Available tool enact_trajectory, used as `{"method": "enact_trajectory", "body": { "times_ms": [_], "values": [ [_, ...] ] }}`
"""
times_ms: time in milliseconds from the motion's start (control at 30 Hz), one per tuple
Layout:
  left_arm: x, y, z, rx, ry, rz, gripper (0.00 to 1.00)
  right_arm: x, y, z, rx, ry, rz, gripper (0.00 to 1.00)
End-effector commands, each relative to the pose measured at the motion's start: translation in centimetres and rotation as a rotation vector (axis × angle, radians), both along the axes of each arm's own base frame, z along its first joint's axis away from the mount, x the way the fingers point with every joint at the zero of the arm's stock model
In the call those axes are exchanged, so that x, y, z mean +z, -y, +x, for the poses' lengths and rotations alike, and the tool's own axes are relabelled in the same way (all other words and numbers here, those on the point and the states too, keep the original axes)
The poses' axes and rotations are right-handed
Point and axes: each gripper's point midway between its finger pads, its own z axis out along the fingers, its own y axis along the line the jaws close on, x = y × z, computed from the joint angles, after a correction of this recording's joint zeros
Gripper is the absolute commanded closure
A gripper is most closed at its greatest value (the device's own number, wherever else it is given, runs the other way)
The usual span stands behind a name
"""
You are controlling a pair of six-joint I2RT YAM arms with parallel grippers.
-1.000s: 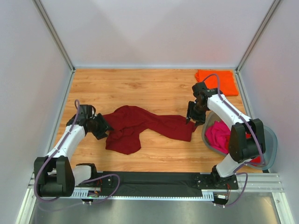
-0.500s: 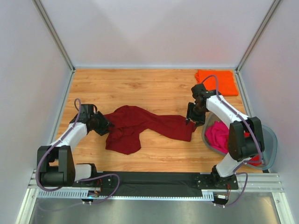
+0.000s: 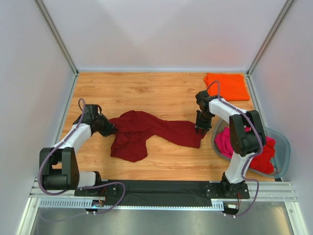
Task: Fold and stack the t-shirts
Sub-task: Flatten the tshirt out
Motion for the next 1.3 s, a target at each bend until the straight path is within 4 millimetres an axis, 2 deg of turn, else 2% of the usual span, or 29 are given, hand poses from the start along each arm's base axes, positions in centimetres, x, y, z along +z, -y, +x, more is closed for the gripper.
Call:
{"method": "enact_trajectory", "body": {
  "times_ms": [0, 33, 167, 233, 300, 333, 367, 400, 433, 467, 500, 533, 567, 600, 633, 667, 700, 733, 833, 867, 900, 933, 967, 1000, 1067, 1100, 1133, 1167, 1267],
  "values": [
    [2.4, -0.2, 0.8, -0.011, 0.048, 0.012, 1.00, 0.2, 0.1, 1.8, -0.026, 0.075, -0.013, 0.78],
    [2.5, -0.3, 0.7, -0.005, 0.036, 0.017, 1.00, 0.4, 0.2, 1.9, -0.026, 0.083, -0.014, 0.79],
    [3.6, -0.7, 0.7, 0.011, -0.003, 0.039, 1.00, 1.9, 0.3, 2.8, -0.014, 0.140, -0.017, 1.00],
    [4.2, -1.3, 1.0, 0.036, -0.012, 0.066, 1.00, 2.7, 0.3, 3.4, 0.008, 0.169, -0.023, 1.00],
    [5.9, -1.8, 1.9, 0.054, -0.008, 0.090, 1.00, 4.8, 0.2, 4.8, 0.017, 0.224, -0.024, 1.00],
    [8.4, -2.0, 3.3, 0.067, 0.041, 0.097, 1.00, 5.8, 0.4, 5.5, 0.021, 0.252, -0.035, 1.00],
    [9.2, -2.3, 3.1, 0.072, 0.023, 0.110, 1.00, 6.9, 0.5, 5.9, 0.023, 0.266, -0.042, 1.00],
    [10.1, -2.9, 3.8, 0.089, 0.029, 0.139, 1.00, 9.7, 0.4, 7.6, 0.013, 0.344, -0.047, 1.00],
    [11.5, -3.1, 4.4, 0.096, 0.046, 0.152, 1.00, 11.2, 0.4, 8.4, 0.007, 0.380, -0.051, 1.00],
    [15.2, -3.5, 5.5, 0.108, 0.102, 0.167, 1.00, 12.7, 0.6, 9.0, -0.002, 0.413, -0.055, 1.00],
    [16.3, -4.1, 6.4, 0.123, 0.111, 0.196, 1.00, 16.8, 0.0, 11.1, -0.012, 0.520, -0.027, 1.00],
    [18.0, -4.4, 7.1, 0.127, 0.133, 0.213, 1.00, 18.8, -0.4, 11.9, -0.010, 0.565, -0.004, 1.00],
    [22.6, -4.8, 7.9, 0.137, 0.203, 0.227, 1.00, 21.2, -0.9, 12.8, -0.005, 0.619, 0.019, 1.00],
    [23.2, -5.4, 9.2, 0.132, 0.195, 0.260, 1.00, 23.5, -1.3, 13.5, -0.005, 0.675, 0.045, 1.00],
    [29.0, -5.7, 10.3, 0.148, 0.324, 0.263, 1.00, 28.0, -1.7, 14.9, -0.016, 0.784, 0.073, 1.00],
    [29.8, -6.0, 9.8, 0.148, 0.299, 0.272, 1.00, 30.0, -1.7, 15.1, -0.027, 0.824, 0.082, 1.00],
    [29.9, -6.7, 11.1, 0.157, 0.286, 0.294, 1.00, 31.7, -1.6, 15.4, -0.033, 0.857, 0.086, 1.00],
    [34.6, -7.2, 11.2, 0.186, 0.406, 0.290, 1.00, 35.9, -1.7, 15.9, -0.043, 0.954, 0.115, 1.00],
    [36.5, -6.8, 11.1, 0.175, 0.446, 0.250, 1.00, 39.2, -2.1, 14.9, -0.034, 1.006, 0.161, 1.00],
    [37.8, -6.4, 10.7, 0.167, 0.499, 0.232, 1.00, 40.3, -2.0, 14.1, -0.031, 1.026, 0.176, 1.00],
    [37.9, -5.5, 10.4, 0.131, 0.508, 0.197, 1.00, 40.3, -2.2, 13.5, -0.029, 1.022, 0.194, 1.00],
    [35.9, -5.2, 10.3, 0.110, 0.457, 0.186, 1.00, 40.4, -2.2, 12.9, -0.031, 1.020, 0.205, 1.00],
    [35.6, -5.0, 9.8, 0.097, 0.453, 0.183, 1.00, 38.1, -2.3, 12.6, -0.030, 0.959, 0.198, 1.00],
    [35.8, -4.8, 8.4, 0.085, 0.457, 0.189, 1.00, 38.8, -2.0, 11.0, -0.033, 0.971, 0.212, 1.00],
    [33.7, -5.1, 6.9, 0.054, 0.390, 0.226, 1.00, 37.0, -2.2, 9.6, -0.038, 0.922, 0.226, 1.00],
    [34.1, -5.5, 5.6, 0.065, 0.400, 0.253, 1.00, 35.6, -1.9, 7.9, -0.033, 0.889, 0.225, 1.00],
    [33.6, -5.7, 4.9, 0.070, 0.383, 0.269, 1.00, 35.1, -2.0, 7.1, -0.037, 0.877, 0.231, 1.00],
    [34.4, -5.7, 3.6, 0.082, 0.400, 0.274, 1.00, 35.1, -1.8, 6.3, -0.038, 0.877, 0.235, 1.00],
    [35.0, -4.5, 2.5, 0.059, 0.428, 0.236, 1.00, 34.1, -1.7, 3.8, -0.082, 0.832, 0.269, 1.00]
  ]
}}
